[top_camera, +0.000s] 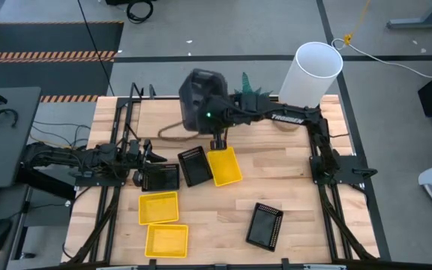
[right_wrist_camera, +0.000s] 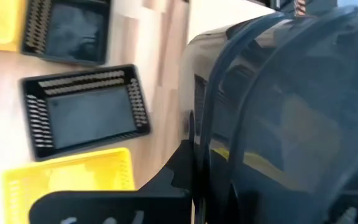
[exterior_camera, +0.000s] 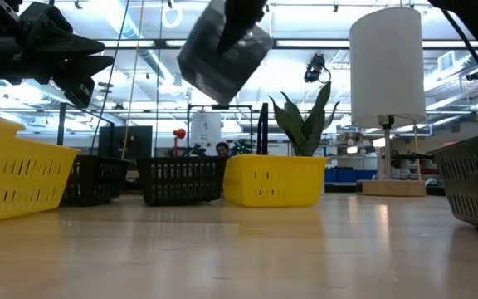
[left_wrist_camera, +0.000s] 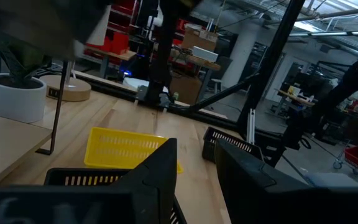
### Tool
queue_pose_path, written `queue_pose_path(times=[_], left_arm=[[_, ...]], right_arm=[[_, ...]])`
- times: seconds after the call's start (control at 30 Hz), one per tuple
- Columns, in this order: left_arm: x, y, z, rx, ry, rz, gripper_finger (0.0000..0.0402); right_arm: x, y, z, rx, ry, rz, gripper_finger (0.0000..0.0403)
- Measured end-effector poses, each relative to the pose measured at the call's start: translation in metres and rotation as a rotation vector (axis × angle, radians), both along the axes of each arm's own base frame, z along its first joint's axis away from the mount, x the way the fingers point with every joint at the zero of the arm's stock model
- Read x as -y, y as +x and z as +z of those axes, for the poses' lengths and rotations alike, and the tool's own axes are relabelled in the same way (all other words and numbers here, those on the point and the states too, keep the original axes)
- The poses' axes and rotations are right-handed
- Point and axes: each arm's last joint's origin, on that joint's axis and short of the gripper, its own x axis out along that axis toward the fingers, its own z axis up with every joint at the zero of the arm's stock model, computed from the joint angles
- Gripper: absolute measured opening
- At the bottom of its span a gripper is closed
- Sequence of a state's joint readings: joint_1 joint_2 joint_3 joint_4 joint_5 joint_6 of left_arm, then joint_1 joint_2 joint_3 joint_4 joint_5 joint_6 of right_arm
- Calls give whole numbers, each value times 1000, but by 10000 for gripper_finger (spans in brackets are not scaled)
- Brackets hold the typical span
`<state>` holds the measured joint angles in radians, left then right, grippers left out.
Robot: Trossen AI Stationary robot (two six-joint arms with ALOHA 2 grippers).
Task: Stack baskets on shelf by color
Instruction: Put the stacked black transparent bins on the shelf
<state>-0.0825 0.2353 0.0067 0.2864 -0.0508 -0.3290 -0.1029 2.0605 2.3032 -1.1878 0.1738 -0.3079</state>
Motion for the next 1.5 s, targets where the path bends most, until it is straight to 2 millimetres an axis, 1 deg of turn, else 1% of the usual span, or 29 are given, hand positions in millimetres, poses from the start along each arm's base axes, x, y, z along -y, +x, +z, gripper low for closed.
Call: queue_pose_path(times=[0.1, 0.27, 0.4, 0.6, 0.67, 0.77, 0.97, 1.1, 1.2, 1.4, 1.5], left_arm=[[0, 0, 0, 0, 0, 0, 117], [0, 0, 0, 0, 0, 0, 117], [0, 0, 0, 0, 0, 0, 117], [0, 0, 0, 0, 0, 0, 117], [0, 0, 0, 0, 0, 0, 117], [0, 0, 0, 0, 0, 0, 117], [0, 0, 0, 0, 0, 0, 117], [0, 0, 0, 0, 0, 0, 117], [0, 0, 0, 0, 0, 0, 117], [0, 0, 0, 0, 0, 0, 117], [0, 0, 0, 0, 0, 0, 117]], right_arm=[[15, -1, 1, 11, 11, -6, 16], [33, -3, 0, 24, 51, 21, 16], [40, 2, -12, 19, 59, 18, 16], [39, 8, -34, -15, 60, 23, 16], [38, 8, -39, -29, 64, 24, 16], [38, 13, -48, -11, 59, 28, 16], [39, 14, -67, -50, 63, 32, 16], [38, 14, -77, -81, 49, 69, 16], [41, 15, -82, -73, 32, 89, 16], [50, 13, -82, -72, 60, 65, 16], [49, 11, -83, -91, 79, 56, 16]])
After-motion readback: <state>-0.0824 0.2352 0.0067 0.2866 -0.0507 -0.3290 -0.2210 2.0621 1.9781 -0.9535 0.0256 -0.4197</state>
